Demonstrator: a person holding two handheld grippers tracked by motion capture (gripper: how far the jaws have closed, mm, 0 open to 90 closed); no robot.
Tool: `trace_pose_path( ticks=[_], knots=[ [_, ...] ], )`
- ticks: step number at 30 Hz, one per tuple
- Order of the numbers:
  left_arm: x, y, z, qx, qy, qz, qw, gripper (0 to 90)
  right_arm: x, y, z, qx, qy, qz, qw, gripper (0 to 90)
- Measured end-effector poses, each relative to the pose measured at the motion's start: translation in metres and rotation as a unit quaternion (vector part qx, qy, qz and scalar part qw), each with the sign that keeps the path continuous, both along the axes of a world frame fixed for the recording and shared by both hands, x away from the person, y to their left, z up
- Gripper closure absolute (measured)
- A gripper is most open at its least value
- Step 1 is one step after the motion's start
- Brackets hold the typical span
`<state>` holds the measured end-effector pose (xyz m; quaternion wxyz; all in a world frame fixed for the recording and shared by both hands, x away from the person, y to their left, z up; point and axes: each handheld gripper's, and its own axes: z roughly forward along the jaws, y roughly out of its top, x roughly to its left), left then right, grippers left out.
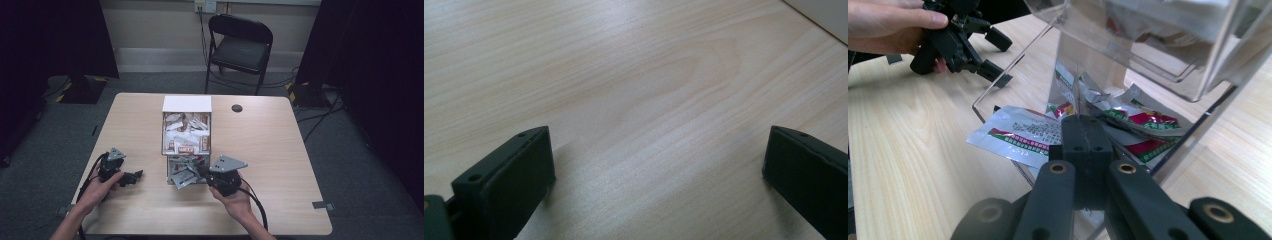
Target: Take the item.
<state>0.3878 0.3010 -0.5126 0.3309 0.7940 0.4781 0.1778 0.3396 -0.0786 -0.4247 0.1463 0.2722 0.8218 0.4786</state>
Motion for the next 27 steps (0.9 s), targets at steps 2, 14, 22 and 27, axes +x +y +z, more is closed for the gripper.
trace_pose_path(
  ticks=[2,14,22,27],
  knots=[
    [0.000,0.000,0.000,0.000,0.000,0.000,1.0000,0.0,-0.001,-0.002,0.002,0.002,-0.002,0.001,1.0000,90.0],
    [0.000,0.000,0.000,0.000,0.000,0.000,1.0000,0.0,-0.006,-0.011,0.013,0.018,-0.009,0.004,0.9998,90.0],
    [0.000,0.000,0.000,0.000,0.000,0.000,1.0000,0.0,-0.011,-0.014,0.019,0.025,-0.012,0.005,0.9996,90.0],
    [0.000,0.000,0.000,0.000,0.000,0.000,1.0000,0.0,-0.012,-0.016,0.022,0.033,-0.012,0.005,0.9994,90.0]
  ],
)
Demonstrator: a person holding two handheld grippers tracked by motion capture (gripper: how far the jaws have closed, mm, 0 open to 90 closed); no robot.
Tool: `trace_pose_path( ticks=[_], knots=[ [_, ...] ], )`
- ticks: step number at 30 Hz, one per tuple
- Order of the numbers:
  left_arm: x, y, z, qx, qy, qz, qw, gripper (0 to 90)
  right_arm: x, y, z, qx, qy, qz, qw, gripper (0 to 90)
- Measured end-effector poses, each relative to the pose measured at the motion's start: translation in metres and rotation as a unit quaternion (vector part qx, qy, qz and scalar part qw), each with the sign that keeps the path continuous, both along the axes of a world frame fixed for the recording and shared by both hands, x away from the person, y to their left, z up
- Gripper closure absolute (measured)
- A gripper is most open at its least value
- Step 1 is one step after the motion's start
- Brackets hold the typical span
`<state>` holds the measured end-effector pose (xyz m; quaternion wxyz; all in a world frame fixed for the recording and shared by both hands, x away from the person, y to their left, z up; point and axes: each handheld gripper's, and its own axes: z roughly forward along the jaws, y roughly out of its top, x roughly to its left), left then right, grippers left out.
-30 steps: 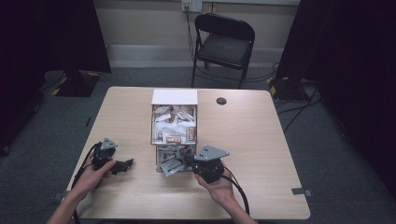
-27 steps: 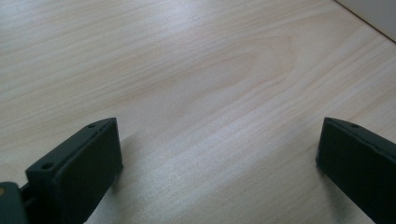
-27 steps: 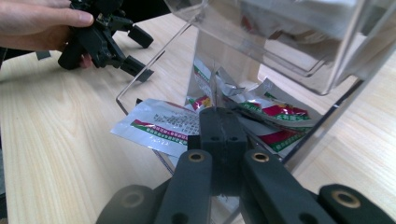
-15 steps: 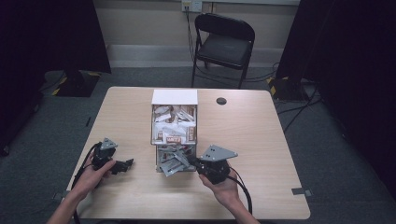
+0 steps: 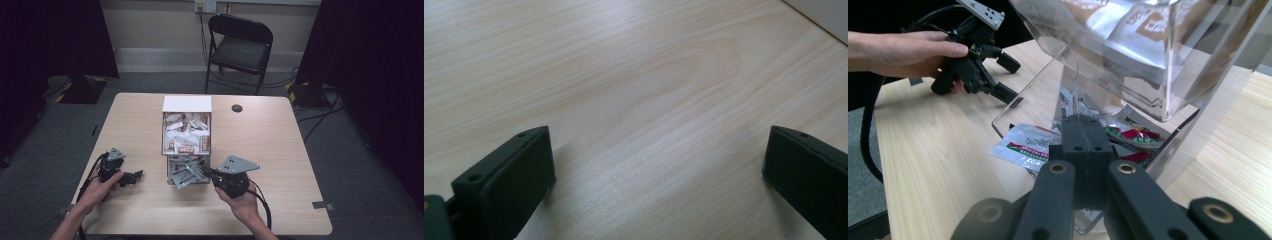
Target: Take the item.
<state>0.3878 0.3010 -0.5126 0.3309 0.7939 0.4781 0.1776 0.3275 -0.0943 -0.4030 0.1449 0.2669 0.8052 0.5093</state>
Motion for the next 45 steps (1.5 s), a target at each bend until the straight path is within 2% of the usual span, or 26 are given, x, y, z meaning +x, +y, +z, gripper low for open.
trace_pose_path(
  ticks=[26,30,32,45],
  knots=[
    [0.000,0.000,0.000,0.000,0.000,0.000,1.0000,0.0,-0.008,-0.013,0.009,0.013,0.003,0.002,0.9999,90.0],
    [0.000,0.000,0.000,0.000,0.000,0.000,1.0000,0.0,-0.010,-0.015,0.008,0.000,0.005,0.005,1.0000,90.0],
    [0.000,0.000,0.000,0.000,0.000,0.000,1.0000,0.0,-0.011,-0.018,0.008,-0.003,0.004,0.002,1.0000,90.0],
    [0.000,0.000,0.000,0.000,0.000,0.000,1.0000,0.0,-0.016,-0.041,0.010,0.019,0.002,-0.025,0.9995,90.0]
  ],
)
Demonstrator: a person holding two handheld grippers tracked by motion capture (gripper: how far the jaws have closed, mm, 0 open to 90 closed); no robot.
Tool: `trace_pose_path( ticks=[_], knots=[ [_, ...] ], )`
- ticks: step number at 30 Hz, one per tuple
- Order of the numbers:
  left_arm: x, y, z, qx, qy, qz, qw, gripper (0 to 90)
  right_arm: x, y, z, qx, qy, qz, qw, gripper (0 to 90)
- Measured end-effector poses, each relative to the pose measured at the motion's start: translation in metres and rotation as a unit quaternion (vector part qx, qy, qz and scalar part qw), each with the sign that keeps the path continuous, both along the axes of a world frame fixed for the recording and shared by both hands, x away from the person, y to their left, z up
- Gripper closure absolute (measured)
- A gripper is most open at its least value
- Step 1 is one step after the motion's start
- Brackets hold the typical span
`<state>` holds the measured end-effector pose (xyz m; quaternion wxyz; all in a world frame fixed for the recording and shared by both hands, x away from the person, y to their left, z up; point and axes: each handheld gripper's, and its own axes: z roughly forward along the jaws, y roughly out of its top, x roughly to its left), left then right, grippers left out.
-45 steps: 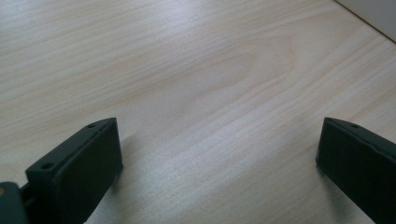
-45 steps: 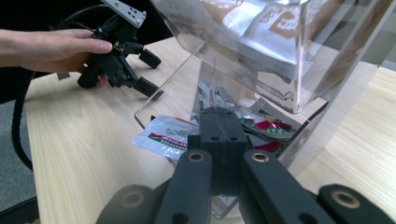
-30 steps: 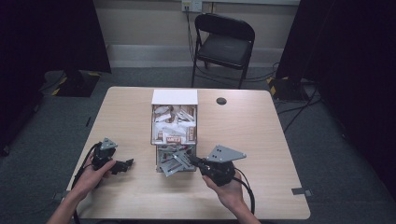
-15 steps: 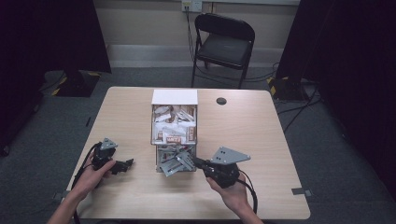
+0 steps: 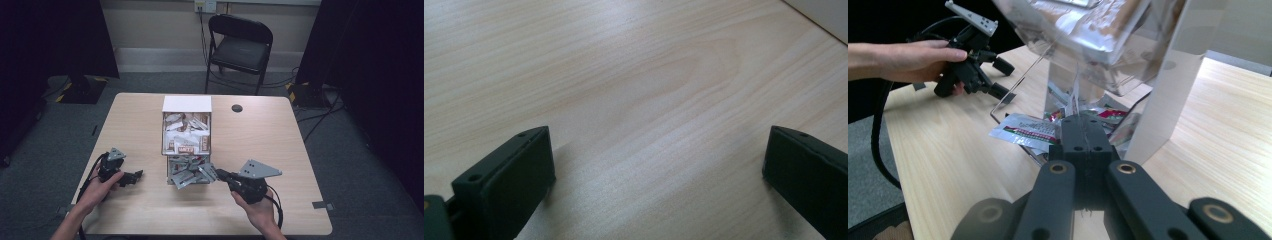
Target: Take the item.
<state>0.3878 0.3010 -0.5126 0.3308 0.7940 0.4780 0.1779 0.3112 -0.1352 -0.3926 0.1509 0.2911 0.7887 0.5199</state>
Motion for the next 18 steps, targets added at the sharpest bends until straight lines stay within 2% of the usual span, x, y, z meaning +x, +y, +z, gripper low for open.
trace_pose_path(
  ticks=[18],
  knots=[
    [0.000,0.000,0.000,0.000,0.000,0.000,1.0000,0.0,0.008,-0.023,0.004,0.012,-0.005,-0.035,0.9993,90.0]
  ],
)
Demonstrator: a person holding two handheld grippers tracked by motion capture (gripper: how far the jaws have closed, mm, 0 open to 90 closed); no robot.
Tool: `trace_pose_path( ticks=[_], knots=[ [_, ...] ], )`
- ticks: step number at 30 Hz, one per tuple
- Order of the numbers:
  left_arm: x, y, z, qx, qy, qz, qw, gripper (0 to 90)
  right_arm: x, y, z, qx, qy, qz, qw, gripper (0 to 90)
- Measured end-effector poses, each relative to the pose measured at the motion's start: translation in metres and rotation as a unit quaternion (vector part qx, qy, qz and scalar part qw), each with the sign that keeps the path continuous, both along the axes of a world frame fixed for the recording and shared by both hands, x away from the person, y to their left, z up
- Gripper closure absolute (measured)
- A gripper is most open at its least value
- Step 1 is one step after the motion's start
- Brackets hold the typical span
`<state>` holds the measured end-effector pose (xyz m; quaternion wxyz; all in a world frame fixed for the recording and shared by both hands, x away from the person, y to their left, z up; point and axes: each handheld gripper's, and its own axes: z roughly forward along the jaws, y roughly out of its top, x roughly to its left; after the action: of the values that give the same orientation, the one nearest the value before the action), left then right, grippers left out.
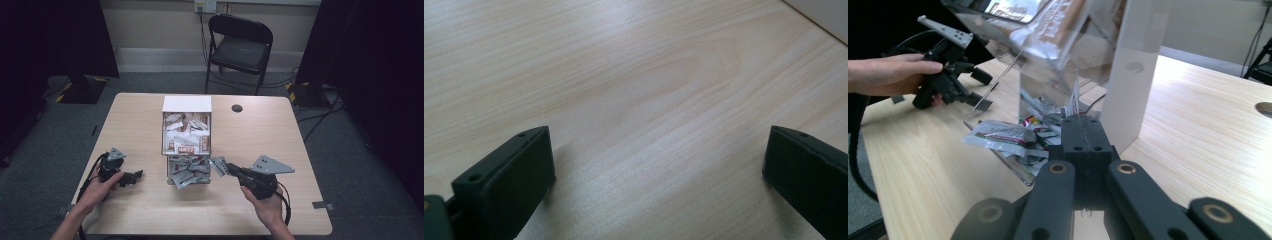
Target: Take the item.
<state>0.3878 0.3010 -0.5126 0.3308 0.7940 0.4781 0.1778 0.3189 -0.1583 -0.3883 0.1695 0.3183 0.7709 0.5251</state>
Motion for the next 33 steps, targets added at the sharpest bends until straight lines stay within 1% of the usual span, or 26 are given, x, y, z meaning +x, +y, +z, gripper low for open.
trace_pose_path(
  ticks=[4,6,7,10,18,28,33],
  knots=[
    [0.000,0.000,0.000,0.000,0.000,0.000,1.0000,0.0,0.003,-0.003,0.003,-0.003,-0.004,-0.004,1.0000,90.0],
    [0.000,0.000,0.000,0.000,0.000,0.000,1.0000,0.0,0.004,-0.005,0.004,-0.008,-0.003,-0.007,0.9999,90.0],
    [0.000,0.000,0.000,0.000,0.000,0.000,1.0000,0.0,0.005,-0.006,0.005,-0.015,-0.003,-0.007,0.9999,90.0],
    [0.000,0.000,0.000,0.000,0.000,0.000,1.0000,0.0,0.008,-0.009,0.005,-0.016,-0.001,-0.012,0.9998,90.0],
    [0.000,0.000,0.000,0.000,0.000,0.000,1.0000,0.0,0.016,-0.015,0.008,-0.013,-0.004,-0.024,0.9996,90.0],
    [0.000,0.000,0.000,0.000,0.000,0.000,1.0000,0.0,0.034,-0.021,0.009,-0.005,-0.003,-0.043,0.9990,90.0],
    [0.000,0.000,0.000,0.000,0.000,0.000,1.0000,0.0,0.041,-0.021,0.013,-0.009,-0.007,-0.046,0.9989,90.0]
  ],
)
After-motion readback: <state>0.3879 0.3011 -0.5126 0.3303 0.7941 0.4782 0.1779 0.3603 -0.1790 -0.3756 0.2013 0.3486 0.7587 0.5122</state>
